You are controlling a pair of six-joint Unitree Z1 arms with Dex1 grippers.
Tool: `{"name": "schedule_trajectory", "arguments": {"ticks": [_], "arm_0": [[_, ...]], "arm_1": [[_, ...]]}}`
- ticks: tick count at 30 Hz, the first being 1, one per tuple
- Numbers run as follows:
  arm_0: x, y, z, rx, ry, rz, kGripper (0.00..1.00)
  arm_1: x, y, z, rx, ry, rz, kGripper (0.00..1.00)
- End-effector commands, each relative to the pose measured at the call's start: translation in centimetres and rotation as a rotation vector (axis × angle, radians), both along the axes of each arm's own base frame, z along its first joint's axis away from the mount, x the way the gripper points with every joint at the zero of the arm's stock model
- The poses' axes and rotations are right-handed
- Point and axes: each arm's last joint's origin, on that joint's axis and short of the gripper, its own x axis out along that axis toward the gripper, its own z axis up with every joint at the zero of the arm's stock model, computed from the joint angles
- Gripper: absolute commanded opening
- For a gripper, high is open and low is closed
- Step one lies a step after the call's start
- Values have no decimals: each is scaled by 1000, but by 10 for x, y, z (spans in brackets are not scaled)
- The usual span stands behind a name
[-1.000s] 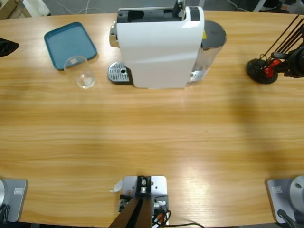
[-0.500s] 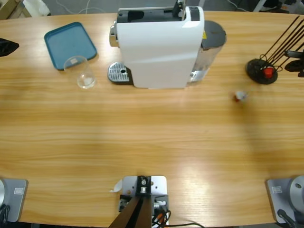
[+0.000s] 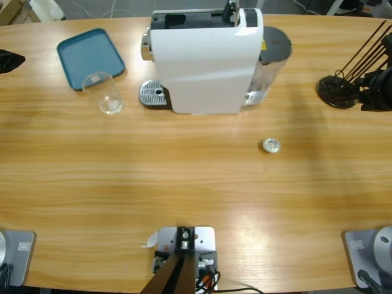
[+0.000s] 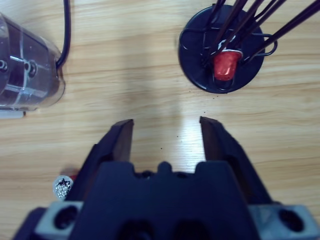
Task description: Pour coffee
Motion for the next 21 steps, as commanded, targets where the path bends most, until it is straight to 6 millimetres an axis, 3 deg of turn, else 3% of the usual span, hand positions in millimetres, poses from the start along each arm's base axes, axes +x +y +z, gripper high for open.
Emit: {"name": "schedule_trajectory", "arguments": {"ticks": [1,6,10,14,17,21], "arm_0": [[2,0,-4,16,19,-5,745],[2,0,-4,16,20,-5,744],[1,0,-5,17,22,-5,746],[1,0,-5,20,24,-4,747],[3,-1,-6,24,32,-6,747],[4,-1,-7,26,35,-5,747]], "arm_1": [[-4,7,-3,11,25,18,775],[2,6,-8,2,47,-3,766],[26,-9,-23,-37,107,-69,757],[35,-25,-28,-40,116,-112,750],[40,-35,-29,-32,113,-139,643],[47,-37,-32,-37,116,-138,638]]}}
